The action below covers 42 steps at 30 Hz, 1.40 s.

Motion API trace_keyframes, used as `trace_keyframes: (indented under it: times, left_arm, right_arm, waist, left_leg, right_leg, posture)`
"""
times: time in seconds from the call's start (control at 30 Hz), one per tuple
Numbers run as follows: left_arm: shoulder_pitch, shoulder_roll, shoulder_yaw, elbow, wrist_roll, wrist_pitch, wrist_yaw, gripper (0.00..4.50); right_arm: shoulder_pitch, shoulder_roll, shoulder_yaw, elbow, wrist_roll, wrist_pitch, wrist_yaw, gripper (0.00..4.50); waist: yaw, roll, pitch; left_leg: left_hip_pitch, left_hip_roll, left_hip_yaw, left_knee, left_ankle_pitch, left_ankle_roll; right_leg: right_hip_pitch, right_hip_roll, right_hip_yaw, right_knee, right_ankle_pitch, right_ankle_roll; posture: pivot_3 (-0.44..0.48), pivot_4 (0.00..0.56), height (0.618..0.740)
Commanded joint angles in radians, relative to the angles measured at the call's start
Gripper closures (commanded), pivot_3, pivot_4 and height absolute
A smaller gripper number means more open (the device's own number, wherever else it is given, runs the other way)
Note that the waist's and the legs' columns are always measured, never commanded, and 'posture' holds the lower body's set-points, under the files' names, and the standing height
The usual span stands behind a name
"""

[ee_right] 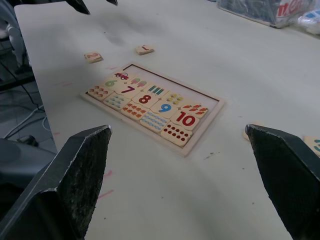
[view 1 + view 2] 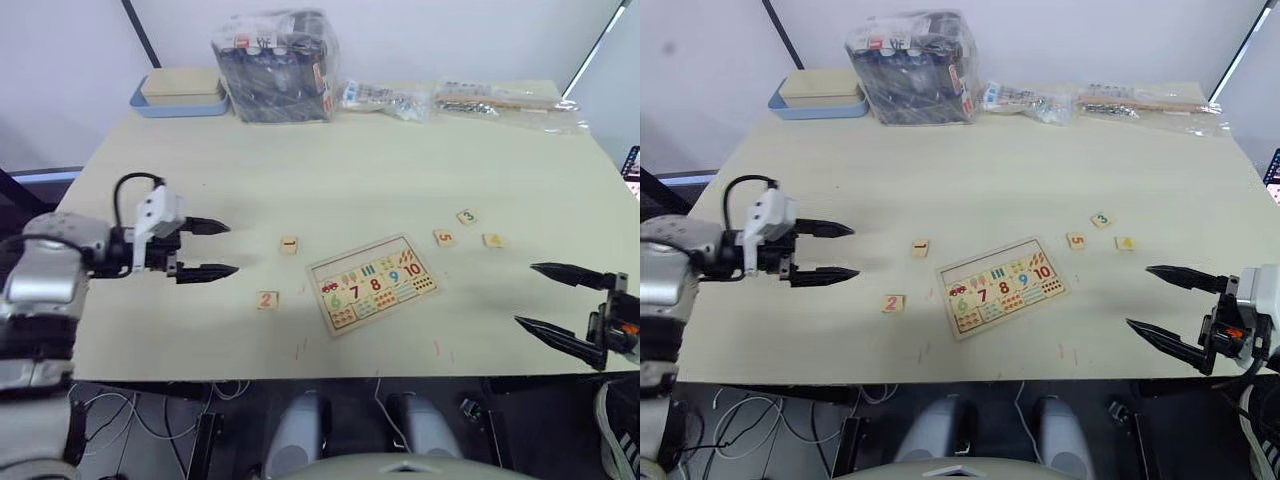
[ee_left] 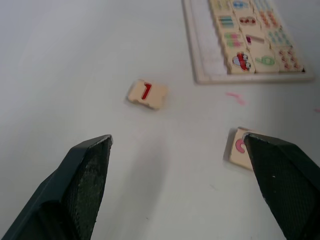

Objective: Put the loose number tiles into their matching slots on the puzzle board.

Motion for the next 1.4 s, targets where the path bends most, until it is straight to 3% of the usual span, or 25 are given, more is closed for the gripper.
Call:
trace_keyframes:
  times: [0.03, 0.3, 0.57, 0.87, 1.0, 1.4]
  left_arm:
    - [-0.134, -0.034, -0.077, 0.135, 0.073, -0.074, -0.058, 0.07]
    - [-0.377, -0.170, -0.204, 0.497, 0.239, -0.317, -0.084, 0.07]
    - [-0.521, -0.299, -0.244, 0.783, 0.358, -0.487, -0.041, 0.07]
    - [-0.564, -0.349, -0.234, 0.874, 0.414, -0.529, -0.006, 0.07]
    - [-0.565, -0.353, -0.231, 0.888, 0.431, -0.536, 0.014, 1.08]
    - [-0.572, -0.364, -0.226, 0.906, 0.450, -0.536, 0.040, 1.08]
  right_arm:
    - [0.004, -0.019, -0.056, -0.059, 0.036, 0.021, -0.015, 0.00]
    - [0.028, -0.028, -0.108, -0.119, 0.071, 0.066, -0.038, 0.00]
    - [0.066, 0.006, -0.125, -0.172, 0.076, 0.076, -0.078, 0.00]
    - [0.097, 0.030, -0.124, -0.187, 0.069, 0.064, -0.088, 0.00]
    - [0.103, 0.040, -0.120, -0.188, 0.063, 0.056, -0.095, 0.00]
    - [0.134, 0.073, -0.116, -0.199, 0.043, 0.032, -0.102, 0.00]
  waist:
    - [0.000, 0.000, 0.000]
    - [0.000, -0.002, 0.001]
    - [0.003, -0.004, 0.002]
    - [-0.001, -0.005, 0.002]
    - [-0.001, -0.005, 0.002]
    - [0.000, -0.004, 0.002]
  left_leg:
    - [0.000, -0.001, 0.001, 0.001, 0.000, 0.000]
    - [-0.001, -0.001, 0.000, 0.002, 0.000, 0.000]
    - [-0.003, -0.001, -0.002, 0.003, 0.000, 0.000]
    - [-0.003, 0.000, -0.007, 0.004, 0.000, 0.000]
    - [-0.003, 0.001, -0.007, 0.004, 0.000, 0.000]
    - [-0.003, 0.002, -0.007, 0.004, 0.000, 0.001]
  right_leg:
    - [0.000, 0.001, 0.000, 0.000, 0.000, 0.000]
    - [0.001, 0.003, 0.001, 0.000, 0.000, 0.000]
    - [0.001, 0.003, 0.000, 0.000, 0.000, 0.001]
    - [0.000, 0.003, 0.001, 0.001, 0.001, 0.001]
    - [0.000, 0.003, 0.001, 0.001, 0.001, 0.001]
    - [0.000, 0.003, 0.001, 0.002, 0.001, 0.001]
  posture:
    - [0.000, 0.150, 0.740]
    - [0.000, 0.150, 0.740]
    - [0.000, 0.150, 0.740]
    - [0.000, 0.150, 0.740]
    - [0.000, 0.150, 0.740]
    - [0.000, 0.150, 0.740]
